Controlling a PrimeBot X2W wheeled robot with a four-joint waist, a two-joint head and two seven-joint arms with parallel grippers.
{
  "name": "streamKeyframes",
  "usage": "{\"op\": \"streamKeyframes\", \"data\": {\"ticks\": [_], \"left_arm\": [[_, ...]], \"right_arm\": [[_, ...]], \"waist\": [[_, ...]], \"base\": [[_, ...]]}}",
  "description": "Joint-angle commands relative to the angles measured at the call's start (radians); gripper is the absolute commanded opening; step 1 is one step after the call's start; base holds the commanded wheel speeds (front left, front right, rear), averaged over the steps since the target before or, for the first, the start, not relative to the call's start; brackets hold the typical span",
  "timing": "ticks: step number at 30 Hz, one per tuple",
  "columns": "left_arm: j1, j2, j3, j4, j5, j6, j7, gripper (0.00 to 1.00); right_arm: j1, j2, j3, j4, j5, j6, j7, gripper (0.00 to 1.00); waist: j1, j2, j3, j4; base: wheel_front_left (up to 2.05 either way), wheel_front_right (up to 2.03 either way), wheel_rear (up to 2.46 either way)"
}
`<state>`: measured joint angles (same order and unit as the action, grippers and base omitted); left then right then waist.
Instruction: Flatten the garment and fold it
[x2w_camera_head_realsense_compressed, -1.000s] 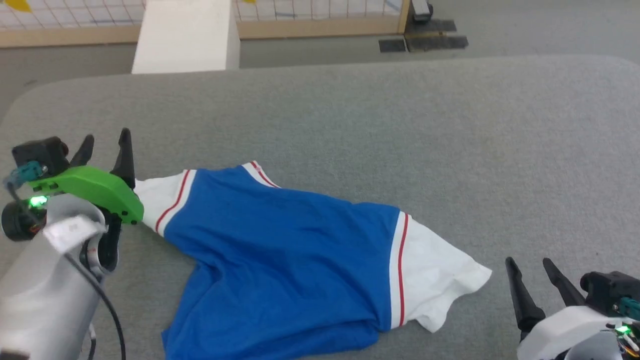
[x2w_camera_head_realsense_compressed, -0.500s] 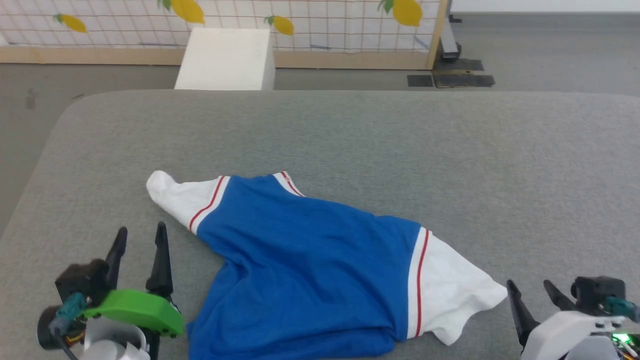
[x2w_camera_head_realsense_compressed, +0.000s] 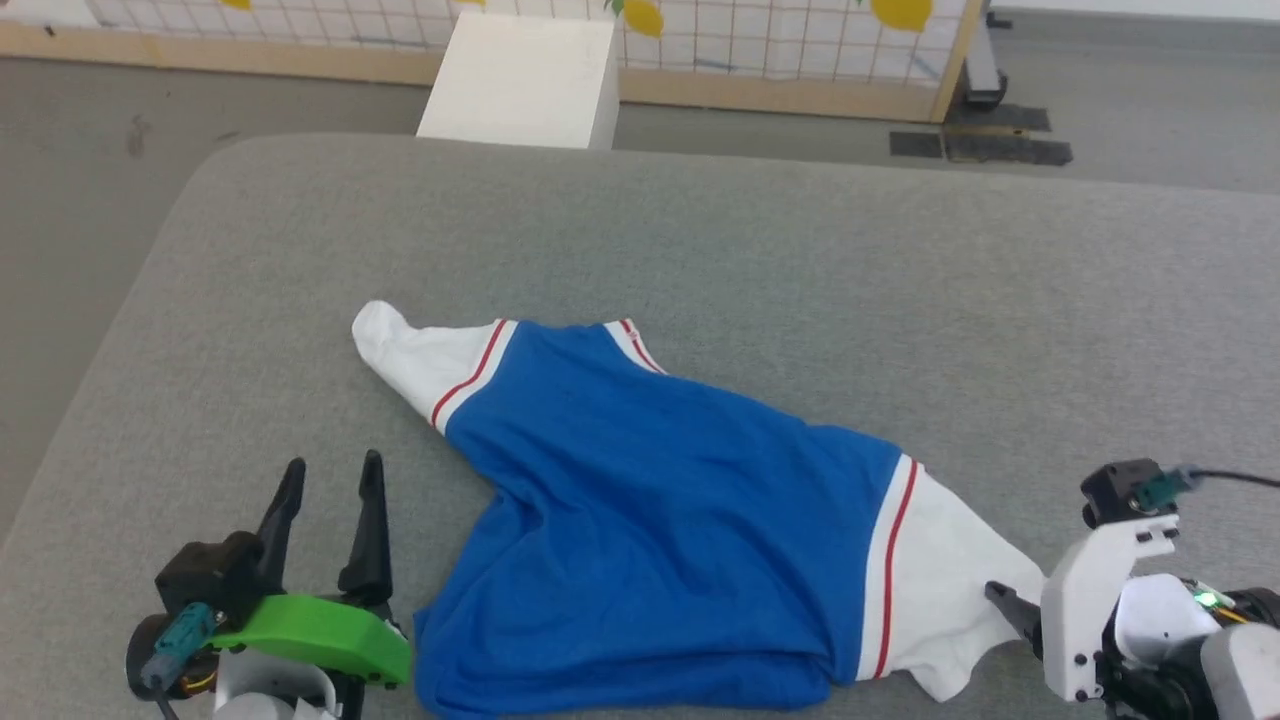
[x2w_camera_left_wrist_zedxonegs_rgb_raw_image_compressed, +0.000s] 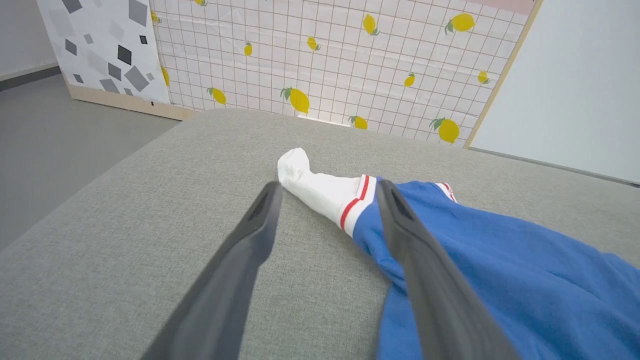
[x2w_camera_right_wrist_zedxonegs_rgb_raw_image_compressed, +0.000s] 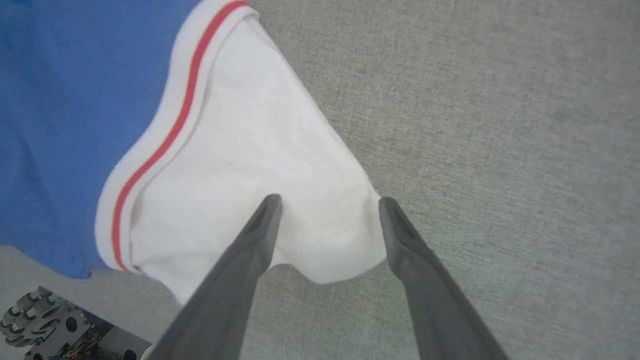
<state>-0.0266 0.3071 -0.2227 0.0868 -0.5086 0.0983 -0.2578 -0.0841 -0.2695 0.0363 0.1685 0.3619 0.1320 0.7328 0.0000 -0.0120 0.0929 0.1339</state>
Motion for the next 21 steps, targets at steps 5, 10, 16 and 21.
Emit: {"op": "streamKeyframes", "data": {"ticks": [5,10,16,21], "left_arm": [[-0.029,-0.026,0.011,0.001,0.033,-0.026,-0.004,1.0],[-0.031,-0.046,0.026,0.006,0.048,-0.038,-0.004,1.0],[-0.026,-0.063,0.049,0.018,0.062,-0.049,-0.004,1.0],[-0.01,-0.064,0.067,0.038,0.066,-0.055,-0.004,1.0]], "right_arm": [[-0.061,-0.042,0.067,0.122,0.057,-0.001,0.11,1.0],[-0.057,-0.036,0.121,0.205,0.105,-0.001,0.181,0.62],[-0.064,-0.039,0.181,0.25,0.174,-0.001,0.202,0.0],[-0.099,-0.072,0.207,0.223,0.179,-0.001,0.122,0.0]], "waist": [[0.0,0.012,0.047,0.033],[0.0,0.012,0.058,0.037],[0.0,0.012,0.052,0.032],[0.0,0.012,0.022,0.018]], "base": [[0.0,0.0,0.0],[0.0,0.0,0.0],[0.0,0.0,0.0],[0.0,0.0,0.0]]}}
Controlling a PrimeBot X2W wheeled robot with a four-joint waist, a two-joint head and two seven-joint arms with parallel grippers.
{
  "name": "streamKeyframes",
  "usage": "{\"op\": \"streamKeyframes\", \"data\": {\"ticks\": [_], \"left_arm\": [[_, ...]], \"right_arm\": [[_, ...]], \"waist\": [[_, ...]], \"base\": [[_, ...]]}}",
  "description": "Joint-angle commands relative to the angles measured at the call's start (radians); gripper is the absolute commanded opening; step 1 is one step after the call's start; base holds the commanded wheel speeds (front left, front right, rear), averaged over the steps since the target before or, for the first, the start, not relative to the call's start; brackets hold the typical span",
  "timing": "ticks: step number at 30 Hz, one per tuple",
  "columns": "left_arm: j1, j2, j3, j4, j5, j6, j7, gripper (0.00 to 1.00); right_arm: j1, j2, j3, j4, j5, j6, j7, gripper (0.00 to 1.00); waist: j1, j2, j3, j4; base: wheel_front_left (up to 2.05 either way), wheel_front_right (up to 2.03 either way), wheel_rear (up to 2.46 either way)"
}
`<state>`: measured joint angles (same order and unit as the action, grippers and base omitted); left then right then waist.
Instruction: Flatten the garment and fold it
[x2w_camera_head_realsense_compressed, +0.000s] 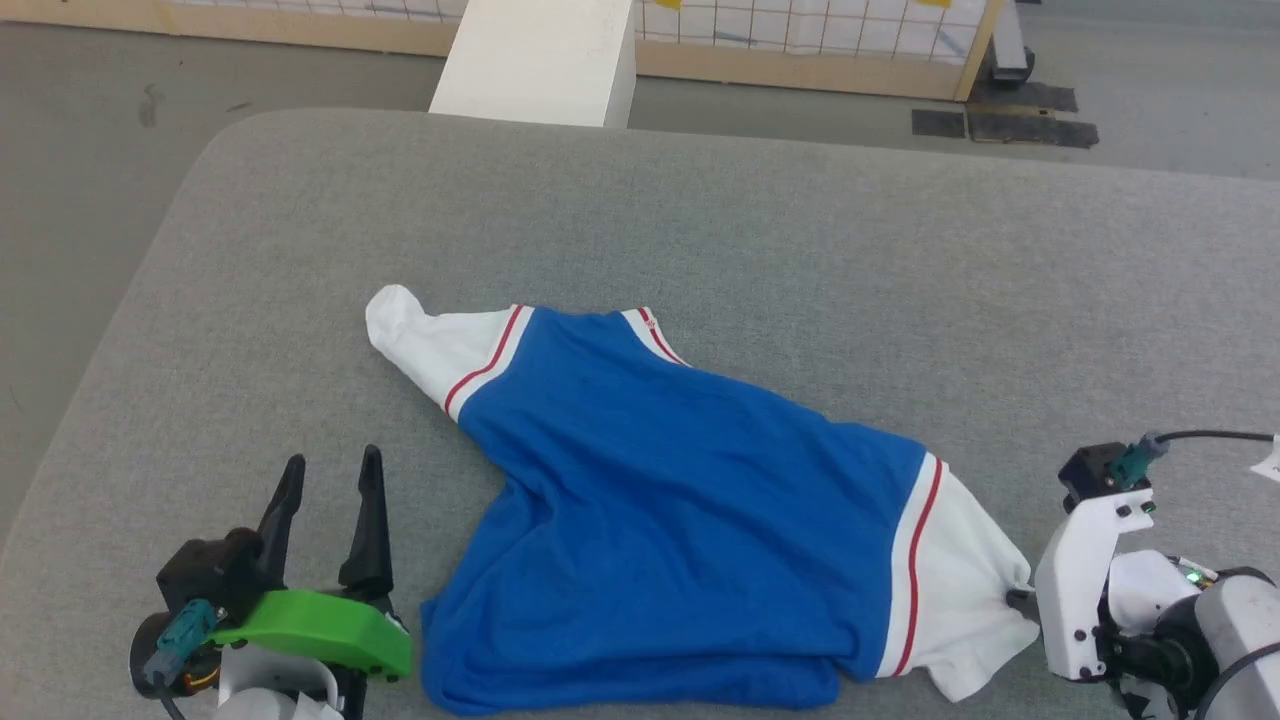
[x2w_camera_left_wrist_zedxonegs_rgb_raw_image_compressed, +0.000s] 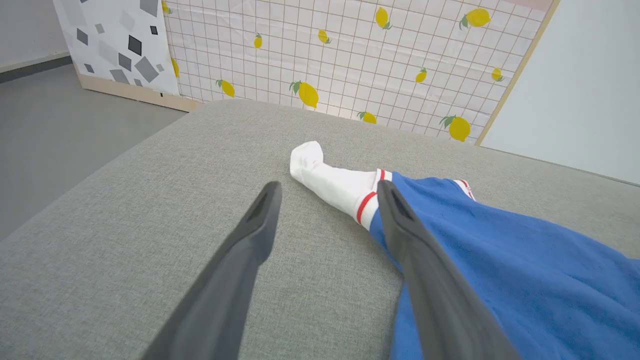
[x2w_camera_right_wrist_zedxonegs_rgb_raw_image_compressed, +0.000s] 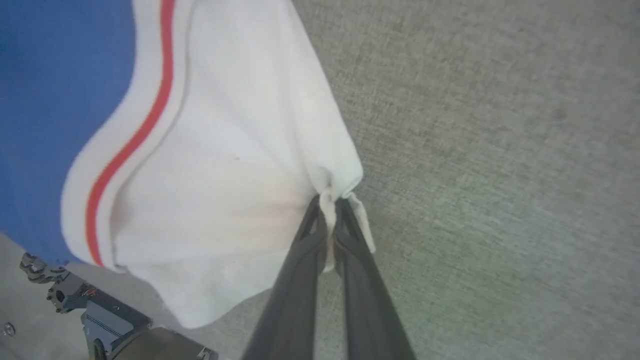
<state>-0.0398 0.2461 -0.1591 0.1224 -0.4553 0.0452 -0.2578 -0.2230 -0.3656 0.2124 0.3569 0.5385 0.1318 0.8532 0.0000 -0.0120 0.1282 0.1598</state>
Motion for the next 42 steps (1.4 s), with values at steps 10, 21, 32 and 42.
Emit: {"op": "streamKeyframes", "data": {"ticks": [10,21,32,42], "left_arm": [[-0.018,0.047,0.039,0.022,-0.028,-0.013,0.056,1.0],[-0.366,0.181,0.025,0.138,-0.14,-0.137,0.351,1.0],[-0.62,0.301,-0.106,0.347,-0.353,-0.175,0.814,1.0],[-0.613,0.352,-0.144,0.507,-0.46,-0.176,0.976,1.0]], "right_arm": [[0.01,-0.004,-0.066,-0.062,-0.077,-0.001,-0.167,0.0],[-0.005,0.019,-0.21,-0.159,-0.148,-0.001,-0.188,0.0],[-0.096,0.066,-0.177,-0.207,-0.175,-0.001,-0.193,0.0],[-0.158,0.095,-0.134,-0.191,-0.172,-0.001,-0.223,0.0]], "waist": [[0.0,0.012,-0.064,-0.044],[0.0,0.012,0.027,-0.108],[0.0,0.012,0.162,-0.211],[0.0,0.012,0.246,-0.263]], "base": [[0.0,0.0,0.0],[0.0,0.0,0.0],[0.0,0.0,0.0],[0.0,0.0,0.0]]}}
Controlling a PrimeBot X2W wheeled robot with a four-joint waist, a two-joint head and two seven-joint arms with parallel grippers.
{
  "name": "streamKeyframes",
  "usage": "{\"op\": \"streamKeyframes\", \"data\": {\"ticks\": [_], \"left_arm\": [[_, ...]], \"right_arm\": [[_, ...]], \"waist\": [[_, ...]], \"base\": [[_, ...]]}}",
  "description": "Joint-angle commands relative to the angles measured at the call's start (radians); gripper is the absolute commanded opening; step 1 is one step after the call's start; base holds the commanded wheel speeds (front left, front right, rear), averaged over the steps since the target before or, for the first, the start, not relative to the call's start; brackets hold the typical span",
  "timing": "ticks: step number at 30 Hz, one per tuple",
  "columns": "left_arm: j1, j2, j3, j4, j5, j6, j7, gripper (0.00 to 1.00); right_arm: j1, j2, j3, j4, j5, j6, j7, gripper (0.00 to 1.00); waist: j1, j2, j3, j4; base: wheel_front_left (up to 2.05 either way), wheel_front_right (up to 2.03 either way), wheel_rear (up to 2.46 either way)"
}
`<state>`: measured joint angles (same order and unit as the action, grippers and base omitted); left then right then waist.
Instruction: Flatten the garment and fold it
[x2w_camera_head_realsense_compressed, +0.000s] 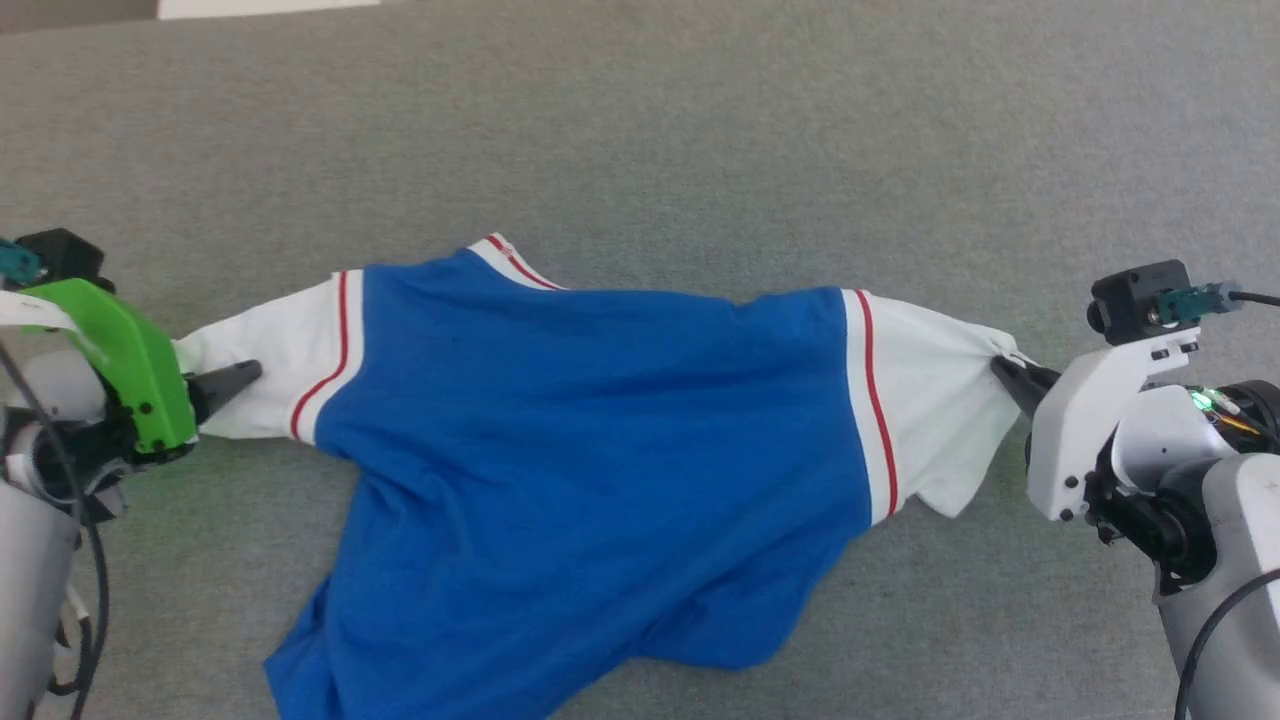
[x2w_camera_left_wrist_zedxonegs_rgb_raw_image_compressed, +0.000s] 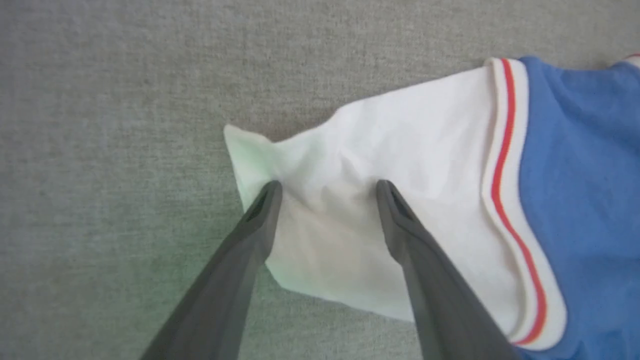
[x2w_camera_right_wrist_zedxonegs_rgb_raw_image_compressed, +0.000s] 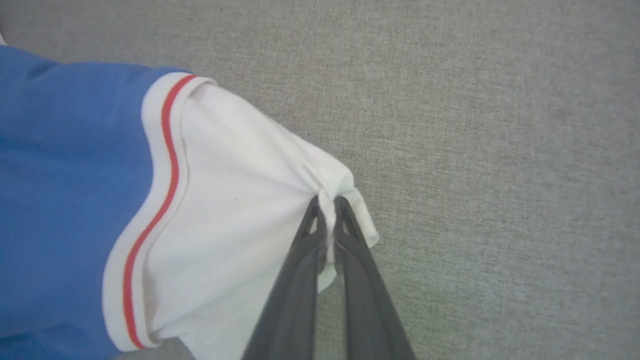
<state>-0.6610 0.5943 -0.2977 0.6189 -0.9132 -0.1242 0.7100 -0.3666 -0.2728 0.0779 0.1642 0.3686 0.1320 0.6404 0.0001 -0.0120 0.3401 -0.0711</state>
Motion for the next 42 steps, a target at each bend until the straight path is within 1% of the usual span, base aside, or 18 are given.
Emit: {"op": "streamKeyframes", "data": {"ticks": [1,5,6,7,8,10,12,17,20,24,28,31,34,38,42], "left_arm": [[0.013,0.003,-0.012,0.023,-0.001,-0.006,0.015,1.0],[0.031,-0.029,-0.052,0.064,-0.01,-0.006,0.057,1.0],[0.034,-0.037,-0.062,0.069,-0.013,-0.006,0.067,0.84],[0.036,-0.047,-0.075,0.073,-0.016,-0.006,0.075,0.24],[0.035,-0.055,-0.081,0.074,-0.02,-0.006,0.074,0.0],[0.032,-0.066,-0.097,0.08,-0.019,-0.006,0.069,0.0],[0.025,-0.069,-0.11,0.081,-0.007,-0.006,0.038,0.0],[-0.012,-0.054,-0.131,0.099,0.062,-0.004,-0.09,0.0],[-0.048,-0.05,-0.136,0.108,0.108,0.01,-0.173,0.0],[-0.107,-0.047,-0.13,0.11,0.164,0.045,-0.295,0.0],[-0.16,-0.055,-0.118,0.127,0.186,0.055,-0.389,0.0],[-0.222,-0.059,-0.111,0.151,0.203,0.059,-0.448,0.0],[-0.296,-0.066,-0.106,0.175,0.22,0.063,-0.496,0.0],[-0.422,-0.061,-0.096,0.209,0.249,0.075,-0.567,0.0],[-0.571,-0.056,-0.087,0.23,0.273,0.077,-0.627,0.0]], "right_arm": [[-0.018,0.003,0.004,0.004,0.0,-0.001,-0.013,0.0],[-0.026,0.003,0.013,0.014,0.006,-0.001,-0.022,0.0],[-0.027,0.003,0.014,0.016,0.007,-0.001,-0.024,0.0],[-0.03,0.002,0.016,0.018,0.009,-0.001,-0.026,0.0],[-0.032,0.001,0.018,0.019,0.01,-0.001,-0.028,0.0],[-0.037,0.0,0.023,0.021,0.015,-0.001,-0.035,0.0],[-0.041,-0.003,0.029,0.023,0.019,-0.001,-0.043,0.0],[-0.043,-0.017,0.032,0.032,0.026,-0.001,-0.074,0.0],[-0.046,-0.026,0.026,0.041,0.021,-0.001,-0.102,0.0],[-0.068,-0.033,0.005,0.071,-0.002,-0.001,-0.138,0.0],[-0.116,-0.039,-0.001,0.128,-0.013,-0.001,-0.165,0.0],[-0.195,-0.039,-0.013,0.181,-0.027,-0.001,-0.196,0.0],[-0.295,-0.033,-0.016,0.23,-0.039,-0.001,-0.23,0.0],[-0.468,-0.018,-0.029,0.3,-0.071,-0.001,-0.3,0.0],[-0.654,-0.009,-0.041,0.362,-0.111,-0.001,-0.373,0.0]], "waist": [[-0.0001,0.012,0.037,-0.034],[-0.0001,0.012,0.053,-0.038],[-0.0001,0.012,0.055,-0.038],[-0.0001,0.012,0.058,-0.038],[-0.0001,0.012,0.06,-0.037],[-0.0001,0.012,0.061,-0.035],[-0.0001,0.012,0.055,-0.031],[-0.0001,0.012,0.012,-0.01],[-0.0001,0.012,-0.028,0.006],[-0.0001,0.012,-0.093,0.024],[-0.0001,0.012,-0.162,0.034],[-0.0001,0.012,-0.185,0.033],[-0.0001,0.012,-0.181,0.029],[-0.0001,0.012,-0.145,0.017],[-0.0001,0.012,-0.091,0.009]], "base": [[0.0,0.0,0.0],[0.0,0.0,0.0],[0.0,0.0,0.0],[0.0,0.0,0.0],[0.0,0.0,0.0],[0.0,0.0,0.0],[0.0,0.0,0.0],[0.0,0.0,0.0],[0.0,0.0,0.0],[0.0,0.0,0.0],[0.0,0.0,0.0],[0.0,0.0,0.0],[0.0,0.0,0.0],[0.0,0.0,0.0],[0.0,0.0,0.0]]}}
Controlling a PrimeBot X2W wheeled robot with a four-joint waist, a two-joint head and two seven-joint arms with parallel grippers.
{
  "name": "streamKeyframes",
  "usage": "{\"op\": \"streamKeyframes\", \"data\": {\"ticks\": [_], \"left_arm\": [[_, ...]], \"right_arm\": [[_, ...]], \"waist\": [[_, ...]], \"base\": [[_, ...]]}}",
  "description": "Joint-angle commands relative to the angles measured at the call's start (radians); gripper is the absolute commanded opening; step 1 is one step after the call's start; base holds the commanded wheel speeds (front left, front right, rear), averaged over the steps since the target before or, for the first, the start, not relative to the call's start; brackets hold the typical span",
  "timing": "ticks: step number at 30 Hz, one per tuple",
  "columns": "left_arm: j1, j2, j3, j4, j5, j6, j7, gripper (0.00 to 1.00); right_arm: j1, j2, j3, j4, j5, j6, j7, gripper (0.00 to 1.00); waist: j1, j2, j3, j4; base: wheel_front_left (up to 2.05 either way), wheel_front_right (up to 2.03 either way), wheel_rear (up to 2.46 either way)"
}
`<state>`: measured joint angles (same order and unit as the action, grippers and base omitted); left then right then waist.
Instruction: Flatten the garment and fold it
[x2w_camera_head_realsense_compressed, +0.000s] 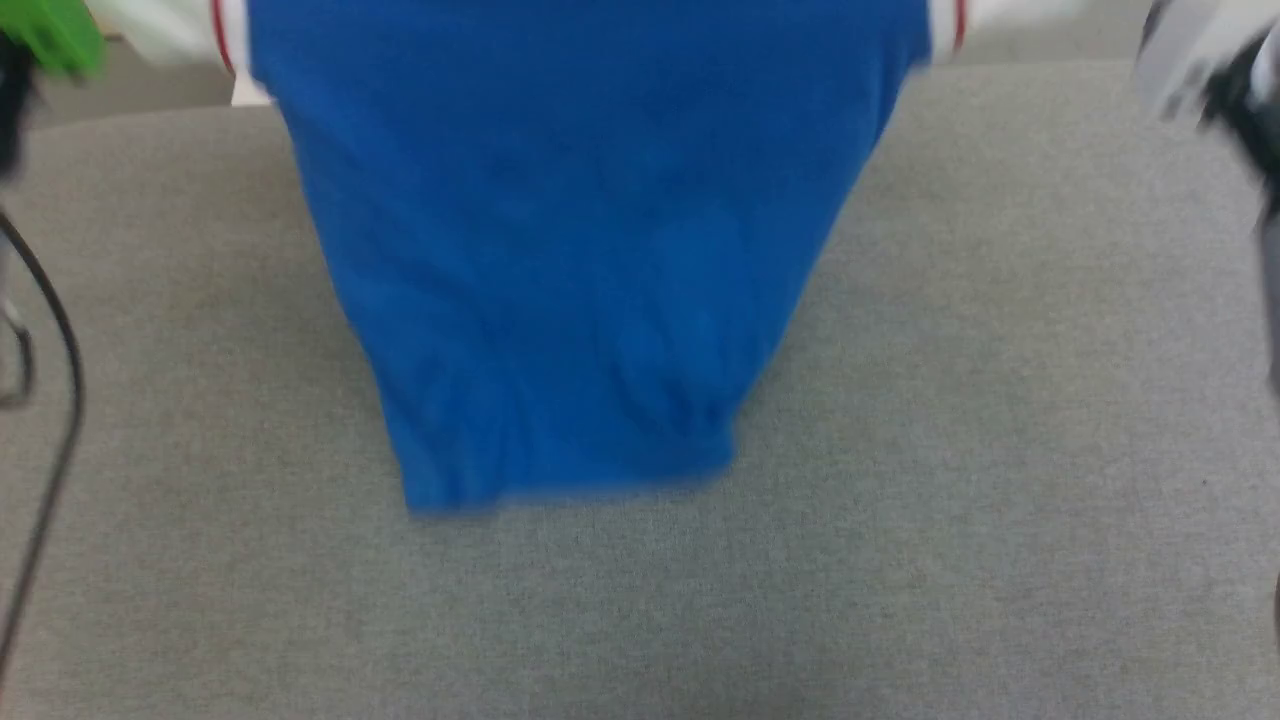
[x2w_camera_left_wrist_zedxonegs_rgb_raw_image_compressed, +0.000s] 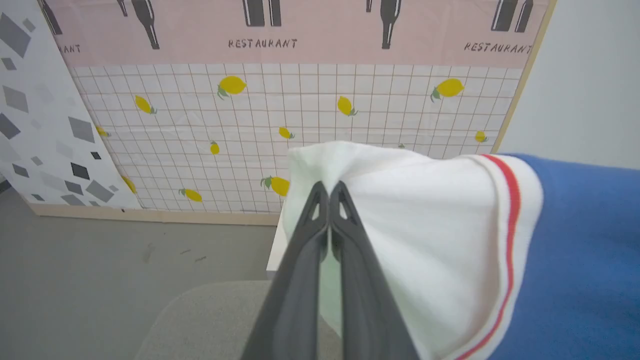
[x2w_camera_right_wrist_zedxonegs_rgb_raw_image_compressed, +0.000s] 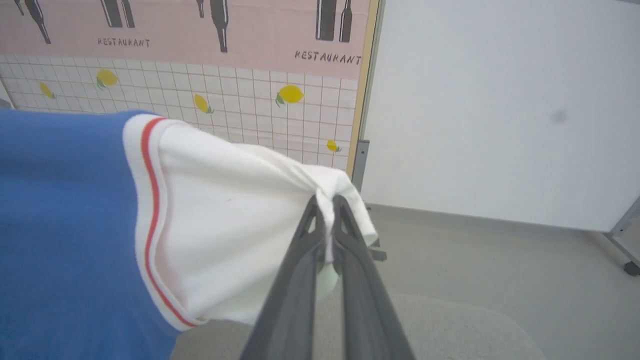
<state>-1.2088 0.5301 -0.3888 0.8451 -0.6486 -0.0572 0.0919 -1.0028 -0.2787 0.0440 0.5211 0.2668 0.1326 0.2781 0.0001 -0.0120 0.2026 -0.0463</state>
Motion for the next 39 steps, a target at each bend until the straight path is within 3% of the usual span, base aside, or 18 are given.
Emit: {"op": "streamKeyframes", "data": {"ticks": [1,12,19,29,35,39], "left_arm": [[-0.07,0.009,0.006,0.004,0.017,0.011,-0.026,0.0],[-0.474,0.035,0.003,0.016,0.101,0.017,-0.145,0.0],[-0.537,0.025,-0.009,0.079,0.107,-0.005,-0.176,0.0],[-0.419,0.0,-0.015,0.178,0.067,-0.05,-0.29,0.0],[-0.216,-0.017,0.013,0.164,0.011,-0.065,-0.346,0.0],[-0.019,-0.025,0.041,0.088,-0.001,-0.066,-0.353,0.0]], "right_arm": [[-0.072,-0.003,-0.011,0.018,-0.022,-0.002,-0.032,0.0],[-0.516,0.034,-0.014,0.133,-0.142,-0.002,-0.237,0.0],[-0.619,0.071,0.028,0.244,-0.171,-0.002,-0.3,0.0],[-0.561,0.119,0.133,0.413,-0.131,-0.002,-0.395,0.0],[-0.398,0.12,0.22,0.444,-0.054,-0.002,-0.457,0.0],[-0.239,0.09,0.266,0.395,0.006,-0.002,-0.491,0.0]], "waist": [[-0.0001,0.012,0.067,-0.016],[-0.0001,0.012,0.276,-0.037],[-0.0001,0.012,0.374,-0.047],[-0.0001,0.012,0.379,-0.042],[-0.0001,0.012,0.277,-0.026],[-0.0001,0.012,0.191,-0.007]], "base": [[0.0,0.0,0.0],[0.0,0.0,0.0],[0.0,0.0,0.0],[0.0,0.0,0.0],[0.0,0.0,0.0],[0.0,0.0,0.0]]}}
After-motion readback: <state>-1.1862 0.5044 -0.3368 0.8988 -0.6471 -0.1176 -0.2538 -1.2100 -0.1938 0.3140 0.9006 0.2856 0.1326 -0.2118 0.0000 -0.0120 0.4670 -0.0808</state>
